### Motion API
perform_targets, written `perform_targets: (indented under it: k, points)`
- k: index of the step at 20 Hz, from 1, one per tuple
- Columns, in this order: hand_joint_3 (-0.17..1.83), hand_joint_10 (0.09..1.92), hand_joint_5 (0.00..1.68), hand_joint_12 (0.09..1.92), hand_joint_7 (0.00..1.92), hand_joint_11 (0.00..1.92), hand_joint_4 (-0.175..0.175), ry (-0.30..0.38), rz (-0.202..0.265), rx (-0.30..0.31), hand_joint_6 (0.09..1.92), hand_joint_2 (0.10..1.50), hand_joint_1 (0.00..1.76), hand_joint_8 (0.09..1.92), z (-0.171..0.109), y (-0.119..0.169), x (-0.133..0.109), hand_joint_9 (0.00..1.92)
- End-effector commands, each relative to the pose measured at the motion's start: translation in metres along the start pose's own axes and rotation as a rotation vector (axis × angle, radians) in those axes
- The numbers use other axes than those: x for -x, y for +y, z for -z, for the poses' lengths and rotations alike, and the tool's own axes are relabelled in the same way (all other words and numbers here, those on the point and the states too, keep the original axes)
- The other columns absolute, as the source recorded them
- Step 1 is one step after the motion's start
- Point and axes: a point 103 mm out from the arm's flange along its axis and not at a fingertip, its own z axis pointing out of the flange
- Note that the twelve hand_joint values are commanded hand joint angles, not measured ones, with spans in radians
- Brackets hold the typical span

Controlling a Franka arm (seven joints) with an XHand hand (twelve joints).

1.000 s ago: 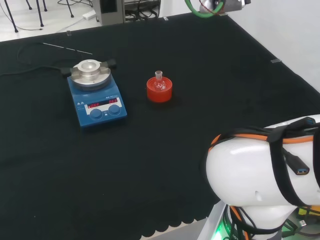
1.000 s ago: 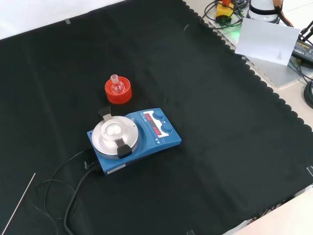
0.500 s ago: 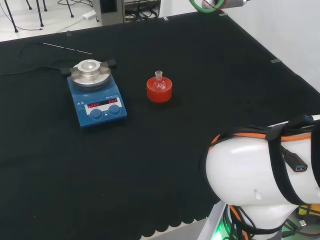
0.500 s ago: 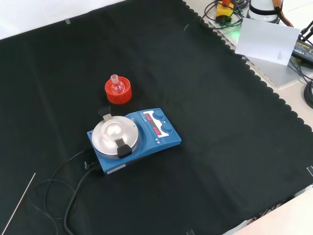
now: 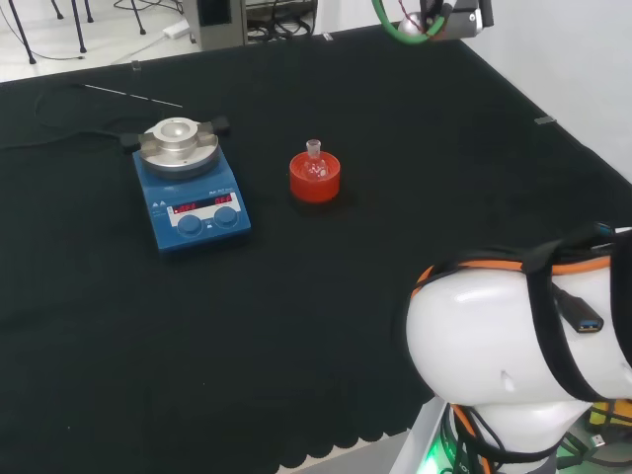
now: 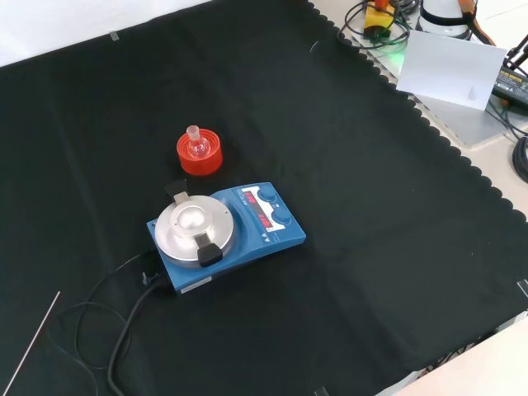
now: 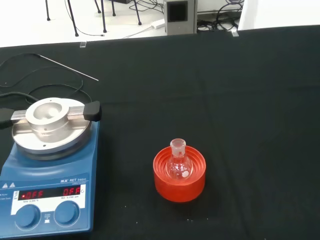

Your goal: Pick up the round-bottom flask.

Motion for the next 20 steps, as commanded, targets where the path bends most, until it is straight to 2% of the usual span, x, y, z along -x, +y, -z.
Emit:
perform_targets:
  k: [1,5,8,11,14,17,20]
  points:
    - [0.24,0.62,0.26,1.11,0.1,0.0,-0.034,0.051,-0.011,-0.02,0.09,1.27,0.15,0.51,-0.056,0.059,0.006,0.19]
    - [0.24,0.63,0.27,1.13,0.1,0.0,-0.038,0.099,-0.008,-0.063,0.09,1.25,0.18,0.52,-0.089,0.109,0.029,0.2]
    - [0.24,0.63,0.27,1.14,0.1,0.0,-0.039,0.103,-0.028,-0.059,0.09,1.25,0.19,0.52,-0.109,0.133,0.039,0.21]
    - [0.25,0.63,0.28,1.16,0.11,0.0,-0.041,0.101,-0.036,-0.054,0.09,1.24,0.2,0.53,-0.126,0.147,0.046,0.21]
    - [0.25,0.64,0.29,1.18,0.12,0.0,-0.044,0.131,-0.044,-0.058,0.09,1.23,0.23,0.53,-0.143,0.156,0.051,0.23]
    - [0.24,0.64,0.31,1.21,0.13,0.0,-0.047,0.166,-0.031,-0.053,0.09,1.18,0.38,0.55,-0.161,0.165,0.055,0.25]
    - [0.39,0.64,0.34,1.25,0.15,0.0,-0.051,0.216,-0.037,-0.063,0.09,1.03,0.54,0.58,-0.18,0.171,0.055,0.29]
